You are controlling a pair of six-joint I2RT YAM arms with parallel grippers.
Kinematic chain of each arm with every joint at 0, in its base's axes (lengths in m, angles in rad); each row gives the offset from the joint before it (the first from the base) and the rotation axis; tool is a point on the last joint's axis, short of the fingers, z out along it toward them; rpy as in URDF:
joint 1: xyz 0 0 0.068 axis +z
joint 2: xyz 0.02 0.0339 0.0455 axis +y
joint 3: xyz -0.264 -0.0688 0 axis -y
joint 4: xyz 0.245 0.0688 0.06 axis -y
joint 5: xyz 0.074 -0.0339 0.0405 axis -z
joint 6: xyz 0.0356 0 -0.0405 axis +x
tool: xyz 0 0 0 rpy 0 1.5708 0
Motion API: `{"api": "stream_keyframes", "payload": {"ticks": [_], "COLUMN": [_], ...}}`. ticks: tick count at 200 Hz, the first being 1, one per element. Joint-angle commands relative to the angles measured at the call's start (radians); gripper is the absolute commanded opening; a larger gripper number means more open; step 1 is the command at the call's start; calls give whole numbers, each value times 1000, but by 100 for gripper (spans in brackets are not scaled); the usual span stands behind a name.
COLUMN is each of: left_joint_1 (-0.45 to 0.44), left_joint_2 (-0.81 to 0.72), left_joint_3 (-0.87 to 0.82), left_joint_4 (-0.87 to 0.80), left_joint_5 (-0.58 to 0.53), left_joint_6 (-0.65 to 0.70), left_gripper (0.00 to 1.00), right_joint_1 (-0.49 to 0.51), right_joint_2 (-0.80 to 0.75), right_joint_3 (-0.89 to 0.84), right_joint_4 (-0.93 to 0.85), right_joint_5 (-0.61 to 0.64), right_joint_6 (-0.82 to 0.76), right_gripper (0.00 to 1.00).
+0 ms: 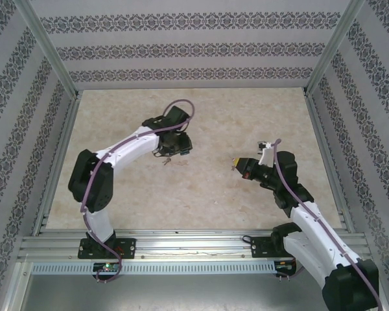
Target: Unlock with the key
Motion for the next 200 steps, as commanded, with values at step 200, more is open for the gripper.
{"api": "stream_keyframes", "payload": {"ticks": [200], "left_joint_1": [5], "left_joint_2": [-89], "left_joint_3": [-217], "left_joint_4": [504], "left_joint_5": [206], "left_joint_6": [-615], "left_gripper": [26], "right_joint_1": [351], "right_joint_2": [561], "right_joint_3": [73], "right_joint_4": [602], "right_joint_5": [380], "right_joint_6": [120], "right_gripper": [0]}}
